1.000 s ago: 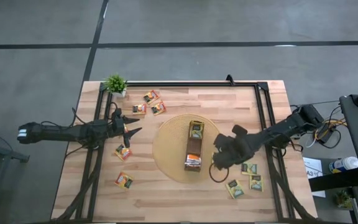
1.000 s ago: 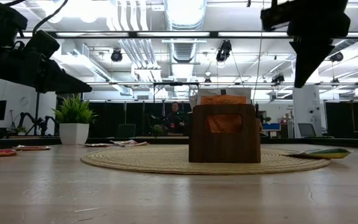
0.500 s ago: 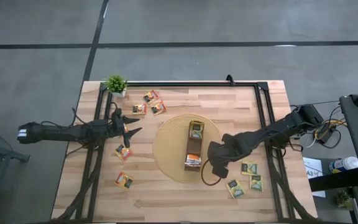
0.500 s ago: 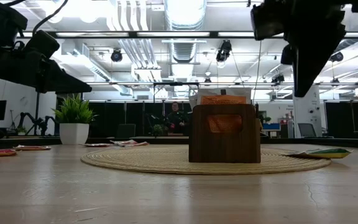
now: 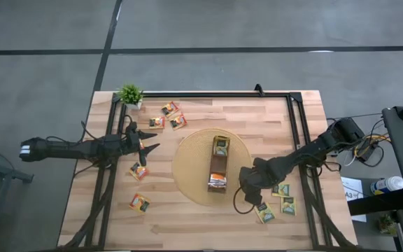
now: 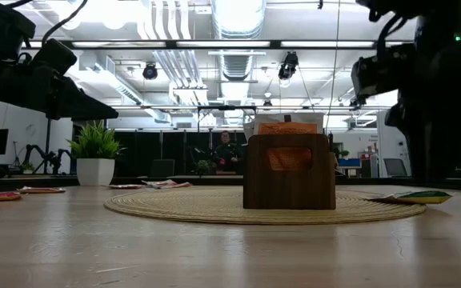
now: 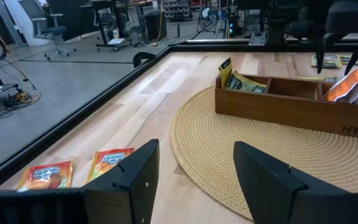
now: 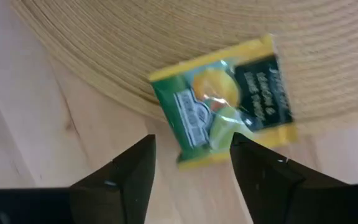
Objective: Pick & Place Tea
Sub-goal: Put the yellow tea bag into the top section of the wooden organizer
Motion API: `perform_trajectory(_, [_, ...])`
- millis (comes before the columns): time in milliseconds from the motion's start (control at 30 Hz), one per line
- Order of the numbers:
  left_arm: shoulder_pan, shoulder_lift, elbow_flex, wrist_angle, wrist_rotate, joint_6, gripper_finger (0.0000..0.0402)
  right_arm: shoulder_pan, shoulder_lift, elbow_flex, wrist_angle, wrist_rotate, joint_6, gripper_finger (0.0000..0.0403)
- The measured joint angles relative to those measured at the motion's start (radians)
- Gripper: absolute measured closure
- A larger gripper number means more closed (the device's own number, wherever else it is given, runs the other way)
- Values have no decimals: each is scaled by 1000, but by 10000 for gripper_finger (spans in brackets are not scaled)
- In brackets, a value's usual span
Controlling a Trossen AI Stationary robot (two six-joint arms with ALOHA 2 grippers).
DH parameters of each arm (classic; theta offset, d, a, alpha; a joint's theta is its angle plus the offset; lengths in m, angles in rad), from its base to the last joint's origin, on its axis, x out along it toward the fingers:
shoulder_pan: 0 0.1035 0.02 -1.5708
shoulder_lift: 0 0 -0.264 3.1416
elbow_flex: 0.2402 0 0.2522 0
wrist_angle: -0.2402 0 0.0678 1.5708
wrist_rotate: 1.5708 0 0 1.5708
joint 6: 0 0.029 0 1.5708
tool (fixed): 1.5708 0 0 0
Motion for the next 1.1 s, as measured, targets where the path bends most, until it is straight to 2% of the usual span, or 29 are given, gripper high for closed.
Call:
perform_trajectory(167, [0, 0, 0, 0, 0, 0, 199, 0, 0, -70, 134, 0, 1, 215])
perform_trajectory(367, [0, 0, 0, 0, 0, 0, 199, 0, 32, -96, 133, 9, 45, 253])
perform_trajectory(667, [0, 0, 0, 0, 0, 0, 199, 0, 73, -33, 120, 31, 24, 379])
perform_trajectory(800, [0, 0, 0, 1, 0, 0, 199, 0, 75, 54, 37, 30, -15, 382])
perform_trajectory(933, [0, 0, 0, 1, 0, 0, 199, -1, 74, 158, -112, 128, -24, 382])
perform_trajectory(1100, [0, 0, 0, 1, 0, 0, 199, -24, 74, 269, -206, 349, -15, 383])
